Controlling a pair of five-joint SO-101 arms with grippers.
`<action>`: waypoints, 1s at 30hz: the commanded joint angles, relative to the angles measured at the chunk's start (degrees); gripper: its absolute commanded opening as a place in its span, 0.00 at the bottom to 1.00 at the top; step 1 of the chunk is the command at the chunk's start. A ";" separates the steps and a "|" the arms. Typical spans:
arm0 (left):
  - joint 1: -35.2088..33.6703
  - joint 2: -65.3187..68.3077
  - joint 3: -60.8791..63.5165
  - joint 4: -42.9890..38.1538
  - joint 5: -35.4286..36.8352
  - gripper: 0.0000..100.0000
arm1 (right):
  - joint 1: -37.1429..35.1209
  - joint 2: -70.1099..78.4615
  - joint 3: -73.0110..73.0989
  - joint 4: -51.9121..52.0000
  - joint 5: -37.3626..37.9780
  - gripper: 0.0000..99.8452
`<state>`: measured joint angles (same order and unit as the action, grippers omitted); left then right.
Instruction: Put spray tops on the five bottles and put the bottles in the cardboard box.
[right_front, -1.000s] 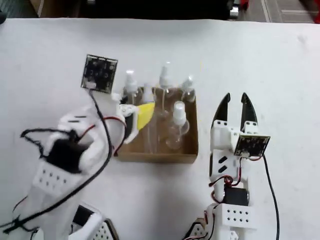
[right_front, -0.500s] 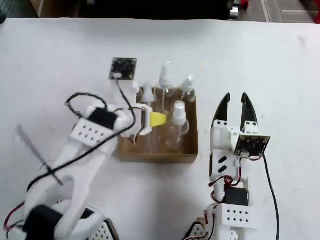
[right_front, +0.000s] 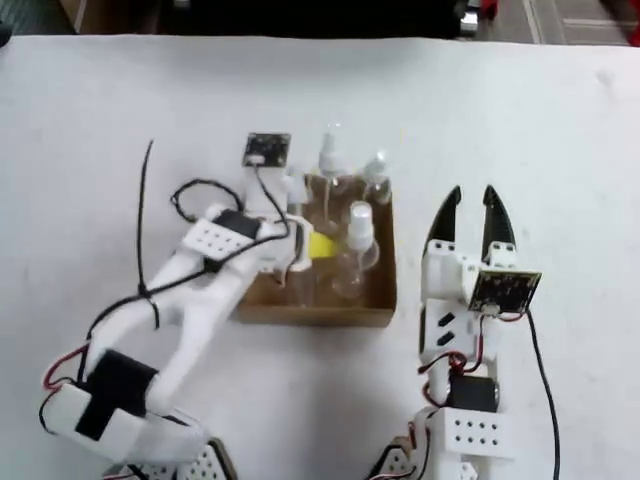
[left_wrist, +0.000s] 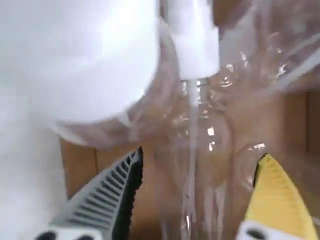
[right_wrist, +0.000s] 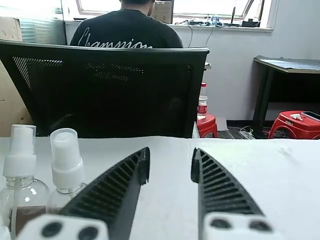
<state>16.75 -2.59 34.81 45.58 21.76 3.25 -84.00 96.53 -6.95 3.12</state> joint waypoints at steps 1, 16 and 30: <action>-0.22 -0.22 -1.05 -1.85 0.88 0.33 | -0.22 0.31 0.62 -1.27 0.88 0.12; -0.66 0.31 -0.62 -3.34 0.97 0.33 | -0.31 0.31 0.62 -1.27 0.88 0.12; -2.33 10.42 -11.69 7.21 0.53 0.28 | -0.31 0.31 0.62 -1.27 0.88 0.12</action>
<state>14.81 6.99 25.49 50.59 22.11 3.25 -84.00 96.53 -6.95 3.12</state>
